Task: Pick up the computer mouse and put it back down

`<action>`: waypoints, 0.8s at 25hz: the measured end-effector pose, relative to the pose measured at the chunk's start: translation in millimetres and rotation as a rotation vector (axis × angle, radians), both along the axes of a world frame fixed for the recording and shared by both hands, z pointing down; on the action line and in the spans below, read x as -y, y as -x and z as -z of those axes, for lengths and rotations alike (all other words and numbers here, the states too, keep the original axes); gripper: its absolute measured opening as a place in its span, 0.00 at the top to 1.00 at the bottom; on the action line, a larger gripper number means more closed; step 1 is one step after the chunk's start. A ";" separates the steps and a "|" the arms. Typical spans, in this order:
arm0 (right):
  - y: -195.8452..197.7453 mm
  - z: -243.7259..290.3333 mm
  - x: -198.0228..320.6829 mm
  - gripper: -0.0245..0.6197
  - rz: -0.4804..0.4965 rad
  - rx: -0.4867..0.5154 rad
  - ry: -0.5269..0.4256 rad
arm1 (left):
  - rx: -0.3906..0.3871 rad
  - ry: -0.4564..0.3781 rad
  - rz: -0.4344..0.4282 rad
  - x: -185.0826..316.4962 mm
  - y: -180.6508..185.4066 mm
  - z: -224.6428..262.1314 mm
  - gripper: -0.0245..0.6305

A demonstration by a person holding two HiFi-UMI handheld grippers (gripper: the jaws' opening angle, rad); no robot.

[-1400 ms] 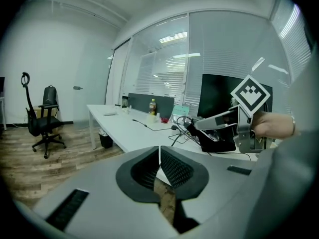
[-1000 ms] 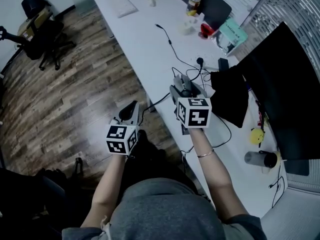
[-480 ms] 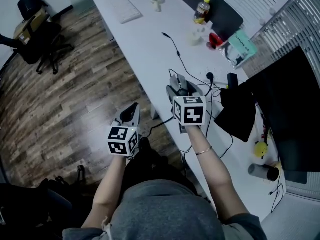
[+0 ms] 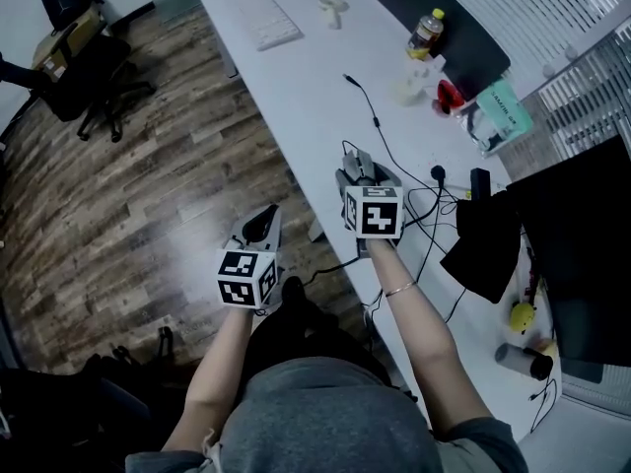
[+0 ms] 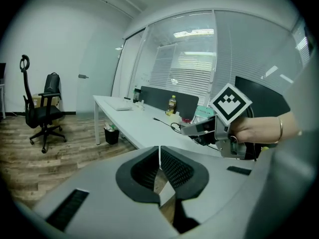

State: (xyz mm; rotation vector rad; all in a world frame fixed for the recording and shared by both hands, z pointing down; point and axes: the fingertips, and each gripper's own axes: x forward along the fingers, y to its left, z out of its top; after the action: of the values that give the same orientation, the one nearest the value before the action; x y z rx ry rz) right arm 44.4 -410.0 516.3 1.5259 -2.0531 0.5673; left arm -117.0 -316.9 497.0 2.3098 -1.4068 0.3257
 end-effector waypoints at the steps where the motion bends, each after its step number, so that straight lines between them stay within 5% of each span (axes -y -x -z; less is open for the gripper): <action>1: 1.1 -4.6 4.2 0.48 -0.006 0.003 0.012 | 0.001 0.004 0.004 2.3 3.3 -1.6 0.92; 20: 6.5 -59.3 28.6 0.48 -0.036 -0.055 0.135 | 0.002 0.048 0.057 13.9 34.8 -18.1 0.92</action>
State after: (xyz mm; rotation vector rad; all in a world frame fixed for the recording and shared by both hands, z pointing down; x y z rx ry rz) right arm 37.9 -438.6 575.6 1.4862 -1.9091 0.6564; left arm -151.9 -330.8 515.2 2.2272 -1.4465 0.3414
